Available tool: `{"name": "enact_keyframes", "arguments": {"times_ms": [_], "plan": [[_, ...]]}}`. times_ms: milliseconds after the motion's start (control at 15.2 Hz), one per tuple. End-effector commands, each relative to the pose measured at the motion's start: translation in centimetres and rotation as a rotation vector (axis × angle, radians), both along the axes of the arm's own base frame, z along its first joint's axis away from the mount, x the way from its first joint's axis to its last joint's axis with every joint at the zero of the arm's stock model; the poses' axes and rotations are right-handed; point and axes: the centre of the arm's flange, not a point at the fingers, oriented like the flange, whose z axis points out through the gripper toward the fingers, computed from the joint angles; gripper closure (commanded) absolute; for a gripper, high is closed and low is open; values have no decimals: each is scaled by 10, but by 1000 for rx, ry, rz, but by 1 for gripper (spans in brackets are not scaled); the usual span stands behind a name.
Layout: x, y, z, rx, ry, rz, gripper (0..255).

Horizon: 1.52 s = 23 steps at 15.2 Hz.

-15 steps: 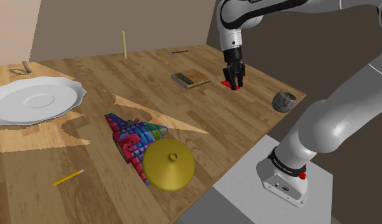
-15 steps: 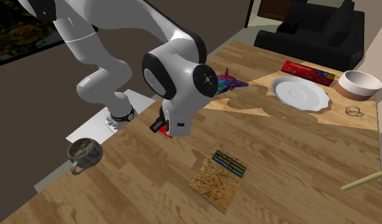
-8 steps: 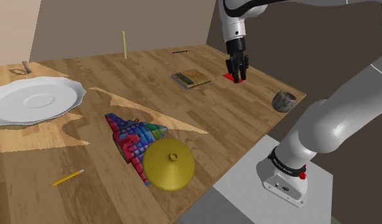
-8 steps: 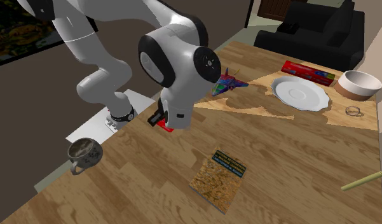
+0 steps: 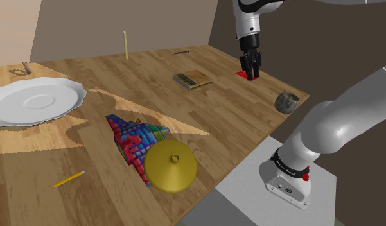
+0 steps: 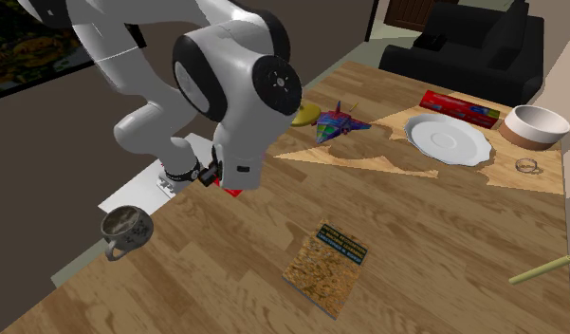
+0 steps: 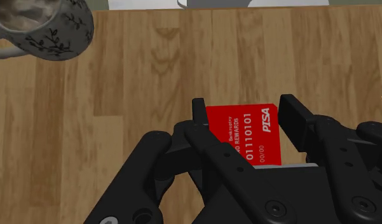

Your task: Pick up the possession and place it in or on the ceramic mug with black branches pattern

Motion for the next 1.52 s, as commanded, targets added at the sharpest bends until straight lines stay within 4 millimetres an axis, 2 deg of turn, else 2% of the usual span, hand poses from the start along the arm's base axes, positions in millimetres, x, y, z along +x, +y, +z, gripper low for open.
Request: {"name": "enact_keyframes", "arguments": {"times_ms": [0, 1254, 1320, 1452], "plan": [[-17, -18, 4, 0, 0, 1, 255], [-192, -197, 12, 0, 0, 1, 255], [-199, -204, 12, 0, 0, 1, 255], [-199, -204, 1, 0, 0, 1, 255]]}}
